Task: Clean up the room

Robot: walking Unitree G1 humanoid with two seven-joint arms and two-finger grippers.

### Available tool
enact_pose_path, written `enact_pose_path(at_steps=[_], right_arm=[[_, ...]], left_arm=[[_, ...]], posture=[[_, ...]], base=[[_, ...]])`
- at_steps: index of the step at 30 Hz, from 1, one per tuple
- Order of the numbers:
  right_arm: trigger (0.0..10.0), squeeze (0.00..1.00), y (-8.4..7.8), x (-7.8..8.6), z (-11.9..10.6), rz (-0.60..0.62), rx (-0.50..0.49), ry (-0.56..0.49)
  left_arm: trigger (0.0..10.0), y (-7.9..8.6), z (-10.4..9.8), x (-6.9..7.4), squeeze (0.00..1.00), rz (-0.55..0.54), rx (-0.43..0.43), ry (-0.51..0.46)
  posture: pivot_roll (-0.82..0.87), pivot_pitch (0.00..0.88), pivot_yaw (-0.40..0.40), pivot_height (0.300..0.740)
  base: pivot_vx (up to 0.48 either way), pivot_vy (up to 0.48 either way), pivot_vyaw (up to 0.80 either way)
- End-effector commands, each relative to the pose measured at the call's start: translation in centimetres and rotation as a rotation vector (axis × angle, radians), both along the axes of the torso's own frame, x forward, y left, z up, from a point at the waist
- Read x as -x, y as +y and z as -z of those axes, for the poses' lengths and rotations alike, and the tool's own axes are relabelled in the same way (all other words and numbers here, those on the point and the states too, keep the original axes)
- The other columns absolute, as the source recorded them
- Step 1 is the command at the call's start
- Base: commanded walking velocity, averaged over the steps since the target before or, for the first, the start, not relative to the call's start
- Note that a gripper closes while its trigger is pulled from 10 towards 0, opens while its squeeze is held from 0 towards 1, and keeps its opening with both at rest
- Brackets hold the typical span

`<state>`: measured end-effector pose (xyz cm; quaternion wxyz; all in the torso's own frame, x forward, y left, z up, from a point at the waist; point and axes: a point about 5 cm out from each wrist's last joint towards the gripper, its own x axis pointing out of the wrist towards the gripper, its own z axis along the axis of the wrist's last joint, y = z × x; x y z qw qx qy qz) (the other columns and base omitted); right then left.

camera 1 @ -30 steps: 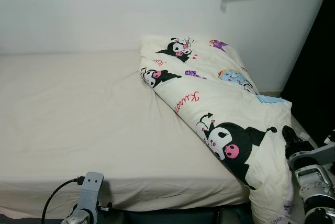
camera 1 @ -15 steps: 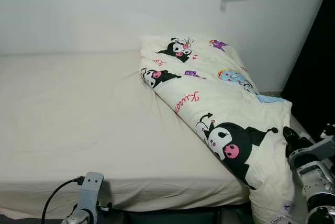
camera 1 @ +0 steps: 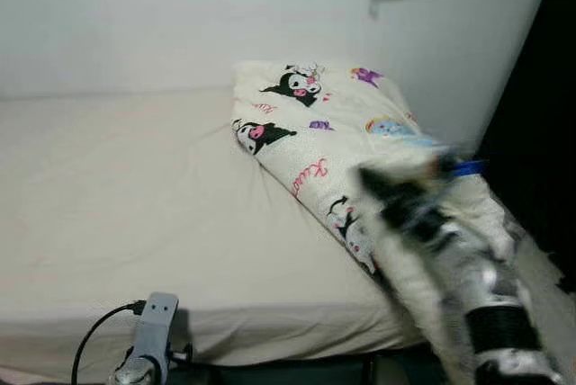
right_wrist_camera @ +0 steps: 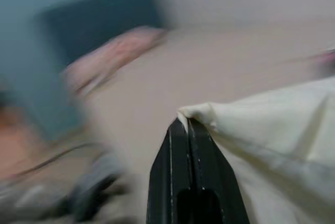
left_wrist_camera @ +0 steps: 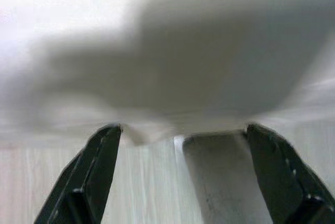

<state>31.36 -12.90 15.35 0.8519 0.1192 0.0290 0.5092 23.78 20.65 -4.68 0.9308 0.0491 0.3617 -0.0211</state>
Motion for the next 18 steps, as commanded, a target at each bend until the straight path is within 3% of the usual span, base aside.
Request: enact_pose_path(at_steps=[1, 3, 4, 5, 9, 11, 12, 14, 16, 17, 18], right_arm=[[0.0, 0.0, 2.8, 1.8, 0.6, -0.184, 0.064, 0.014], [0.0, 0.0, 4.6, 5.3, 3.2, -0.396, 0.182, 0.092], [0.0, 0.0, 4.6, 5.3, 3.2, -0.396, 0.182, 0.092], [0.0, 0.0, 4.4, 6.6, 4.3, -0.46, 0.237, 0.137], [0.0, 0.0, 3.3, 7.6, 5.7, -0.49, 0.314, 0.193], [0.0, 0.0, 2.2, 7.3, 6.2, -0.426, 0.369, 0.211], [10.0, 0.0, 1.9, 6.4, 6.3, -0.331, 0.393, 0.195], [10.0, 0.0, 1.5, 5.1, 6.1, -0.211, 0.385, 0.176], [10.0, 0.0, 1.5, 4.8, 6.0, -0.181, 0.367, 0.172], [10.0, 0.54, 1.5, 4.5, 5.5, -0.157, 0.316, 0.177], [10.0, 1.0, 1.6, 4.2, 4.8, -0.132, 0.26, 0.177]], left_arm=[[10.0, 0.6, -0.1, 0.0, 0.0, -0.016, -0.034, -0.002], [10.0, 1.0, -0.1, 0.1, 0.0, -0.033, -0.065, 0.0], [10.0, 1.0, -0.1, 0.1, 0.0, -0.033, -0.065, 0.0], [10.0, 1.1, -0.1, 0.2, 0.0, -0.035, -0.071, 0.003], [10.0, 1.2, 0.1, 0.4, 0.0, -0.032, -0.076, 0.014], [10.0, 1.1, 0.3, 0.7, 0.0, -0.031, -0.077, 0.026], [10.0, 1.1, 0.4, 0.8, 0.0, -0.028, -0.077, 0.033], [10.0, 1.0, 0.6, 1.0, 0.0, -0.025, -0.076, 0.042], [10.0, 0.9, 0.6, 1.1, 0.0, -0.024, -0.076, 0.044], [10.0, 0.8, 0.7, 1.1, 0.0, -0.022, -0.076, 0.046], [10.0, 0.6, 0.8, 1.2, 0.0, -0.02, -0.075, 0.048]], posture=[[0.06, 0.0, 0.045, 0.49], [0.06, 0.0, 0.04, 0.49], [0.06, 0.0, 0.04, 0.49], [0.06, 0.0, 0.038, 0.49], [0.06, 0.0, 0.037, 0.49], [0.05, 0.0, 0.036, 0.49], [0.05, 0.0, 0.034, 0.49], [0.05, 0.0, 0.034, 0.49], [0.05, 0.0, 0.034, 0.49], [0.05, 0.0, 0.03, 0.49], [0.05, 0.0, 0.027, 0.49]], base=[[0.0, 0.0, 0.0], [0.0, 0.0, 0.0], [0.0, 0.0, 0.0], [0.0, 0.0, 0.0], [0.0, 0.0, 0.0], [0.0, 0.0, 0.0], [0.0, 0.0, 0.0], [0.0, 0.0, 0.0], [0.0, 0.0, 0.0], [0.0, 0.0, 0.0], [0.0, 0.0, 0.0]])
